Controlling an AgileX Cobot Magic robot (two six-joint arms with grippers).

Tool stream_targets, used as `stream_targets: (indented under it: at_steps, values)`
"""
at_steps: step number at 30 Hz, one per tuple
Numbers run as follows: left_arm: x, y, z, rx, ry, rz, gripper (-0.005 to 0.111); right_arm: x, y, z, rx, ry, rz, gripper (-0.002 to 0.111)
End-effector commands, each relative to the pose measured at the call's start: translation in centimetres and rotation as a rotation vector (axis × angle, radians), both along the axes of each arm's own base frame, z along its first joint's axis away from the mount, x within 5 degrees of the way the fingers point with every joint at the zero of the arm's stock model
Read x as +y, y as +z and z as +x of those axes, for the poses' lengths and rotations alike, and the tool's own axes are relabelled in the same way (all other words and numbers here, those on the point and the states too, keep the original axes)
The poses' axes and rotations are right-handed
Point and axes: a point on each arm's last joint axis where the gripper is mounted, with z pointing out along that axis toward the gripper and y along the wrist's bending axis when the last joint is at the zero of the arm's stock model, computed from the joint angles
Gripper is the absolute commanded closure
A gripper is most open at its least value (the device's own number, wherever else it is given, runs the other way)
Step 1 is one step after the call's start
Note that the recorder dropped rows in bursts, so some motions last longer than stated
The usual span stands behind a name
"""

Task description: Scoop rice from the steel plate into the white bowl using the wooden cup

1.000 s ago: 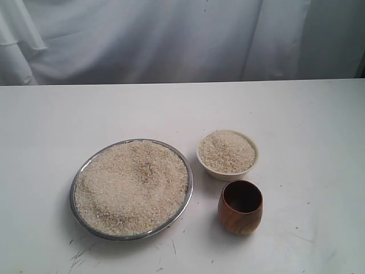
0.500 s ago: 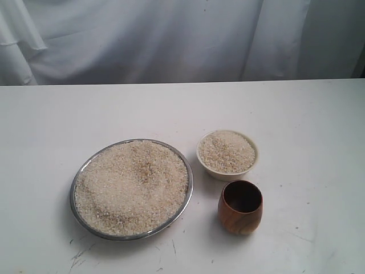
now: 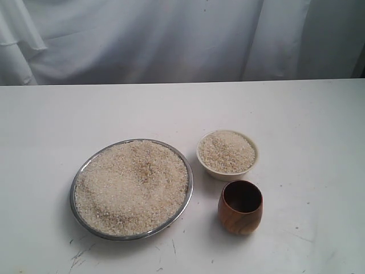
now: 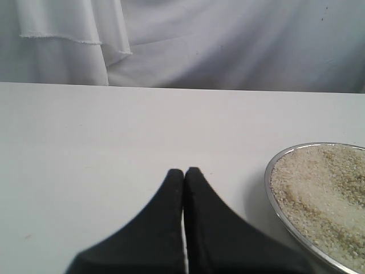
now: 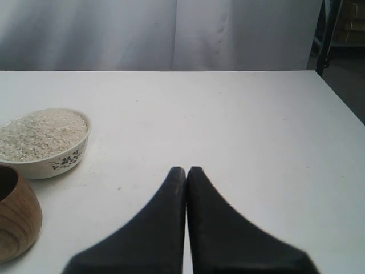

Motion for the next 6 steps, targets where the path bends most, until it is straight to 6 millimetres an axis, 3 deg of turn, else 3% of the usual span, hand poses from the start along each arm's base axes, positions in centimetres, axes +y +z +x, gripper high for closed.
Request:
stream_targets:
  at_steps: [1, 6]
  values:
    - [-0.01, -0.07, -0.01, -0.007, -0.001, -0.004, 0.107, 0.03, -0.10, -0.02, 0.004, 0.000, 0.017, 0.108]
    - [-0.01, -0.07, -0.01, -0.007, -0.001, -0.004, 0.107, 0.03, -0.10, -0.02, 0.005, -0.002, 0.026, 0.108]
